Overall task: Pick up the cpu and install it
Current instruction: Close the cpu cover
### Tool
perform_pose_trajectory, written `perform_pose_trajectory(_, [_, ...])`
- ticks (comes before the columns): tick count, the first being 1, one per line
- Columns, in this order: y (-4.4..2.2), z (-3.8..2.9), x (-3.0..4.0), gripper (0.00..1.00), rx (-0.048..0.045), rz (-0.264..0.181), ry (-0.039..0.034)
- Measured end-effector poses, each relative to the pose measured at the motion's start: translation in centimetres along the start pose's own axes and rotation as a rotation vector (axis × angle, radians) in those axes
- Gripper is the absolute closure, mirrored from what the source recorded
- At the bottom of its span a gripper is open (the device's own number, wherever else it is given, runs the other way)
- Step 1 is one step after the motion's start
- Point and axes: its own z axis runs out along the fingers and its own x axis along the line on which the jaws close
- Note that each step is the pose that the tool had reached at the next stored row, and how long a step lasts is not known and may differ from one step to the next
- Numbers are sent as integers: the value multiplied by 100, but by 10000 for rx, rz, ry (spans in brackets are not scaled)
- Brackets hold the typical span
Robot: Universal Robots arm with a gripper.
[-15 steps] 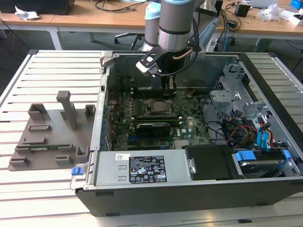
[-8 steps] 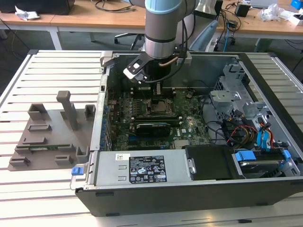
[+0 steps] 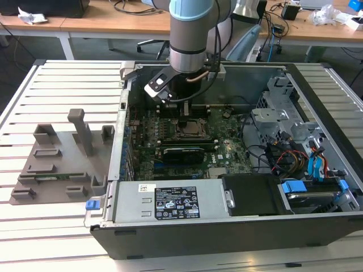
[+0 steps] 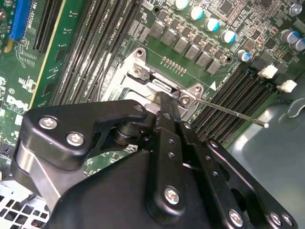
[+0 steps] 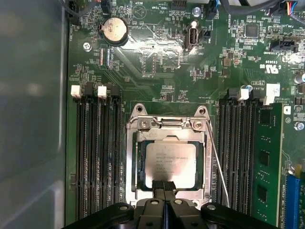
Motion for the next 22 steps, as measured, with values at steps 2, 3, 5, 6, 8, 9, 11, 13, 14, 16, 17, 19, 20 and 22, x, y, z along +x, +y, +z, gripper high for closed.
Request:
perform_pose_trajectory(2, [0,9,1,89,-1,0,2])
perform_pose_trajectory(3, [0,14,1,89,0,0,1])
perform_pose_trajectory(5, [50,16,1,89,-1,0,2])
perform_pose_trajectory(6, [98,16,0,89,0,1,2])
perform_pose_trajectory(8, [127,7,-1,89,-1,0,3])
perform_pose_trajectory(9, [129,-2,-2,89,-1,0,3])
perform_pose_trajectory(11, [129,-31,-4,89,-1,2,2])
perform_pose_trajectory(13, [130,-77,-6,89,0,1,2])
perform_pose_trajectory(14, [130,-94,-7,89,-1,1,2])
perform_pose_trajectory(16, [130,-123,-9,89,-1,0,2])
perform_pose_trajectory(17, [130,-133,-9,89,0,0,2])
perform_pose_trajectory(19, [130,-152,-10,89,-1,0,1])
perform_pose_trajectory(20, [130,-159,-11,89,-1,1,2])
perform_pose_trajectory(22, [130,-170,-12,89,0,0,1])
